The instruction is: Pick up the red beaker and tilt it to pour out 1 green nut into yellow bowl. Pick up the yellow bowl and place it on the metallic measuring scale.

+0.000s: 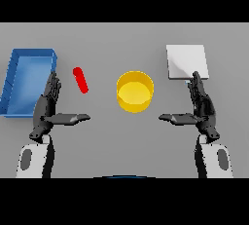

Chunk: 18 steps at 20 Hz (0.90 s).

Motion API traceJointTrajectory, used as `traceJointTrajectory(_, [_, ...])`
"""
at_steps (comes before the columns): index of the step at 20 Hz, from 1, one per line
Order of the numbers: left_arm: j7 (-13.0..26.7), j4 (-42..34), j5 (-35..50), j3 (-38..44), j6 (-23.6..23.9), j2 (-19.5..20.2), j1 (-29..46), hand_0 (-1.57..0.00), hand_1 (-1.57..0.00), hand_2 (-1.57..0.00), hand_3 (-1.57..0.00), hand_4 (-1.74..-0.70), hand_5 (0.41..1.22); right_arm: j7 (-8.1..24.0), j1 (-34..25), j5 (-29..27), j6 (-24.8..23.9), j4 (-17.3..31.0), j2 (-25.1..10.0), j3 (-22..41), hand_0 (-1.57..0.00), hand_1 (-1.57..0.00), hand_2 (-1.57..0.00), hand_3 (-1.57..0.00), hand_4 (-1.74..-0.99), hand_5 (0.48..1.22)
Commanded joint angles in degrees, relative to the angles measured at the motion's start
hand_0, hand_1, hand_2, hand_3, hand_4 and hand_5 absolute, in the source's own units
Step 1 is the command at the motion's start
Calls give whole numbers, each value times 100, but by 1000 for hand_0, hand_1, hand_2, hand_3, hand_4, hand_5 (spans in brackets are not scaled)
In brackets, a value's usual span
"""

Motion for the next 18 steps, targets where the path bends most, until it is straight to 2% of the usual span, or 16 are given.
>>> traceJointTrajectory(1, [-4,-5,2,-1,3,0,7,1,1,1,1,-1204,652,1,-3,-4,-4,2,-3,-5,1,1,1,1,-1245,681])
traceJointTrajectory(6, [-26,-38,-21,-31,3,-10,41,1,1,1,1,-1204,652,3,-23,-55,39,7,-63,-49,1,1,1,1,-1245,681])
traceJointTrajectory(7, [-56,-243,-312,-229,-18,139,241,1,1,1,1,-1204,652,-440,189,497,-45,-241,-328,172,1,1,1,1,-1245,681])
traceJointTrajectory(9, [-13,-692,-603,-486,-44,274,493,1,1,1,1,-1212,650,-706,503,1116,-136,-591,-497,506,1,1,1,1,-1239,679])
traceJointTrajectory(11, [213,-929,-695,-595,-74,337,632,1,1,1,1,-1223,658,-572,587,1398,-245,-673,-467,651,1,1,1,1,-1235,678])
traceJointTrajectory(13, [273,-1005,-700,-604,-125,413,645,1,1,1,1,-1226,661,-567,602,1392,-232,-774,-474,665,1,1,1,1,-1241,680])
traceJointTrajectory(14, [365,-942,-700,-615,-136,397,548,1,1,1,1,-1230,662,-464,553,1384,-230,-786,-473,657,1,1,1,1,-1245,681])
traceJointTrajectory(15, [336,-938,-744,-648,-164,426,587,1,1,1,1,-1239,668,-522,605,1357,-210,-787,-465,662,1,1,1,1,-1250,681])
traceJointTrajectory(18, [405,-385,-735,-593,-192,351,162,1,1,1,1,-1301,702,-575,593,1086,-36,-788,-483,585,1,1,1,1,-1275,680])
